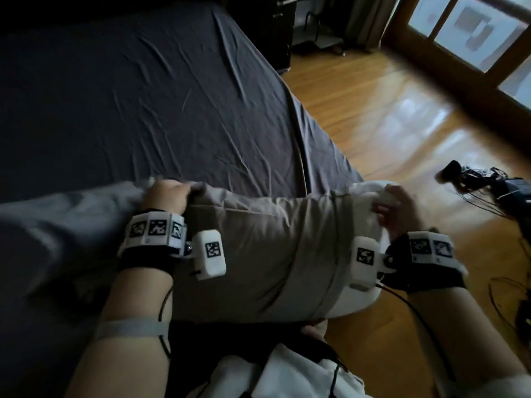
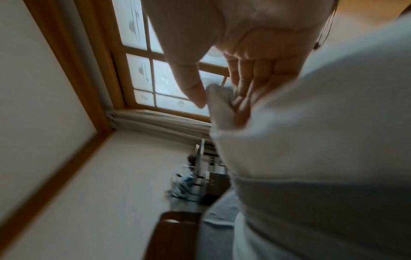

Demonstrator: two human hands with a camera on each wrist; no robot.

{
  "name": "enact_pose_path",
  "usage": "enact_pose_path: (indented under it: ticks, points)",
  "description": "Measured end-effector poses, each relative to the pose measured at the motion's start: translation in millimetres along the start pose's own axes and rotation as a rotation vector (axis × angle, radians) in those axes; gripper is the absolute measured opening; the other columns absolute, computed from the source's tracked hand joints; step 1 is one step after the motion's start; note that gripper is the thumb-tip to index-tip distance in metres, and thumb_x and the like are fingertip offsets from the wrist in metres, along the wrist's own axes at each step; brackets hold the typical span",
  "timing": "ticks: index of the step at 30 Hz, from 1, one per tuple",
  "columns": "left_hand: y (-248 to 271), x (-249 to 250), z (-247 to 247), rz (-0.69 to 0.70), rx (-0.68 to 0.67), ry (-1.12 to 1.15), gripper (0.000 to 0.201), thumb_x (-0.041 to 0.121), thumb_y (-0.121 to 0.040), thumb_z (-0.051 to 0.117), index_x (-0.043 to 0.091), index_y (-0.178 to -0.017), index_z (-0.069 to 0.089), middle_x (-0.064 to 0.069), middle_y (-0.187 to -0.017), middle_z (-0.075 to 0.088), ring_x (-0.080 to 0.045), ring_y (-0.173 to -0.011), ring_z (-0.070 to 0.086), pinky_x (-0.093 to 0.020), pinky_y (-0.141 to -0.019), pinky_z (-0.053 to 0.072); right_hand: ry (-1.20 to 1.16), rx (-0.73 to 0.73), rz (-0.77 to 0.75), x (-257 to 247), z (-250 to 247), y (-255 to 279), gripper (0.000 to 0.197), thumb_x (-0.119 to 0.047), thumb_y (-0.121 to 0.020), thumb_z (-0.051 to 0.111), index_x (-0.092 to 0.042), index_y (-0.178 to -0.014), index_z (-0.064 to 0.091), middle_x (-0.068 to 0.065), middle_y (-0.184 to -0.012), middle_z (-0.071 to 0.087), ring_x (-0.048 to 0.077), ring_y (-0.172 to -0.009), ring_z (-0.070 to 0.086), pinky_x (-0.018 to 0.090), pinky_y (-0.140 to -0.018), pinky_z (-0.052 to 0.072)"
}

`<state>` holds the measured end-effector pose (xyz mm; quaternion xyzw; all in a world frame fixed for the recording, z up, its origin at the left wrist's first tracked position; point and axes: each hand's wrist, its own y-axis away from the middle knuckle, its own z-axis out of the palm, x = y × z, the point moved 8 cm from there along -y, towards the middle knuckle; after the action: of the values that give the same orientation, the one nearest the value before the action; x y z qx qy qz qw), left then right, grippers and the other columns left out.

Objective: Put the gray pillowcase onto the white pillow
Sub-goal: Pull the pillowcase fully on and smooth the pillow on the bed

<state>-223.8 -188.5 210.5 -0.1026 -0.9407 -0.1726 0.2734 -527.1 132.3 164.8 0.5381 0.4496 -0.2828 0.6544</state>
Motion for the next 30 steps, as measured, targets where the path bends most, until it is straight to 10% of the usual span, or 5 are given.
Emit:
enact_pose_path:
  ticks: [3, 9, 15, 26, 30]
  points:
    - [3, -12, 68, 0.112, -0.252, 0.126, 0.034, 0.019, -0.088, 0.058, 0.002, -0.118, 0.060, -0.018, -0.127, 0.058, -0.029, -0.120, 0.052, -0.033, -0.101, 0.037, 0.093, -0.139, 0.098, 53, 25, -7, 0.008, -0.009, -0.095, 0.041, -0.014, -0.094, 0.047, 0.005, -0.071, 0.059, 0.018, -0.062, 0.056, 0.021, -0.059, 0.040]
    - [6, -62, 187, -0.025, -0.642, -0.355, 0.067, 0.036, -0.091, 0.050, 0.031, -0.146, 0.013, 0.000, -0.157, -0.012, -0.034, -0.144, -0.011, -0.040, -0.117, 0.000, 0.431, -0.271, 0.387, 158, 51, -35, 0.052, -0.010, -0.086, 0.061, -0.009, -0.133, 0.039, 0.010, -0.110, 0.052, 0.015, -0.085, 0.052, 0.026, -0.064, 0.038]
    - [-9, -58, 181, -0.072, -0.433, -0.285, 0.042, 0.038, -0.090, 0.051, 0.031, -0.131, 0.045, 0.008, -0.158, 0.001, -0.023, -0.145, -0.001, -0.052, -0.114, 0.006, 0.386, -0.386, 0.359, 153, 85, -76, 0.024, -0.008, -0.088, 0.057, -0.013, -0.067, 0.046, 0.002, -0.055, 0.039, 0.000, -0.029, 0.039, 0.012, -0.031, 0.028]
    - [-75, -22, 185, -0.053, -0.288, -0.101, 0.071, 0.031, -0.087, 0.058, 0.038, -0.144, 0.016, 0.009, -0.157, -0.009, -0.019, -0.143, -0.018, -0.051, -0.117, 0.001, 0.663, -0.467, 0.141, 118, 174, -138, 0.041, -0.036, -0.086, 0.060, -0.015, -0.055, 0.044, -0.005, -0.049, 0.044, 0.010, -0.049, 0.041, 0.023, -0.048, 0.031]
    - [-88, -30, 196, -0.153, -0.361, -0.308, 0.074, 0.046, -0.084, 0.058, 0.042, -0.144, 0.014, 0.006, -0.157, -0.009, -0.035, -0.143, -0.013, -0.046, -0.118, 0.000, 0.754, -0.346, 0.236, 134, 82, -168, 0.040, -0.026, -0.085, 0.064, -0.016, -0.051, 0.045, -0.006, -0.035, 0.044, 0.008, -0.046, 0.042, 0.024, -0.049, 0.029]
